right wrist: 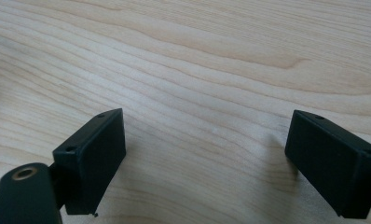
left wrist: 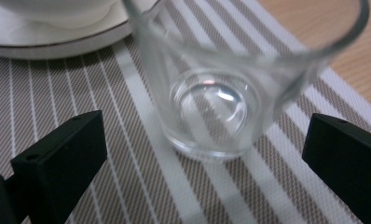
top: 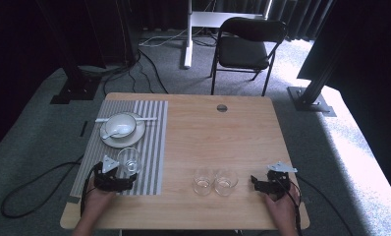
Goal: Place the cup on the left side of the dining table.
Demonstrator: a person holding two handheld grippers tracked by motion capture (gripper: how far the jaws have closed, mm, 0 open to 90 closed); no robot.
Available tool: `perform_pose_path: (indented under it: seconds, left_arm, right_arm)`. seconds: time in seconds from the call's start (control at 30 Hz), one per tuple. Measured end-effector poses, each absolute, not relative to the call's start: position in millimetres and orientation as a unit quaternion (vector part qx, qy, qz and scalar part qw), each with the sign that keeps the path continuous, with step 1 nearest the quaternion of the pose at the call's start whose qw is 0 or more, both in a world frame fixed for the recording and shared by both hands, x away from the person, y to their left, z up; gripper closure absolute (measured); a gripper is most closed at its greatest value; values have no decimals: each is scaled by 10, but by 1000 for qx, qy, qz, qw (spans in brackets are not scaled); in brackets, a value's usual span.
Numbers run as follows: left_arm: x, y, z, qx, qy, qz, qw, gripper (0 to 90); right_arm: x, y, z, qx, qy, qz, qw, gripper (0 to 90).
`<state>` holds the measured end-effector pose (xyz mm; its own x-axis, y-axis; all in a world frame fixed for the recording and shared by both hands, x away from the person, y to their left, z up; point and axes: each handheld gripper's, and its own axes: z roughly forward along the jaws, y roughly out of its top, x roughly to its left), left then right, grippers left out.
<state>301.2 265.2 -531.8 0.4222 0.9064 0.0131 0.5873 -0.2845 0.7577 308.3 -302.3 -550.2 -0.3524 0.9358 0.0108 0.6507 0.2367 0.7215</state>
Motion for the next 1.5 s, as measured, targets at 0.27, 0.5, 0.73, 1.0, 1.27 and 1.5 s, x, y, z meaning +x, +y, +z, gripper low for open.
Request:
perform_pose_path:
  seconds: [0.27, 0.5, 0.73, 1.0, 1.27, 1.5]
  left_arm:
    - [2879, 2761, -5306, 762, 496, 229, 348, 3]
    - [2754, 2844, -5296, 761, 495, 245, 339, 3]
    - [2610, 2984, -5283, 747, 506, 262, 343, 3]
    - [2408, 3164, -5286, 724, 517, 286, 357, 3]
    - [2252, 3342, -5375, 726, 521, 288, 344, 3]
    - [2080, 3482, -5412, 723, 527, 288, 342, 3]
  right_arm:
    - [3083, -3023, -5502, 525, 755, 325, 219, 116]
    - [3083, -3023, -5502, 525, 755, 325, 219, 116]
    - [3083, -3023, -5502, 525, 755, 325, 219, 117]
    - [3083, -3023, -5502, 525, 755, 325, 219, 117]
    - [3083, -3023, -5502, 525, 755, 325, 219, 116]
    - [3083, -3022, -5502, 525, 755, 325, 219, 116]
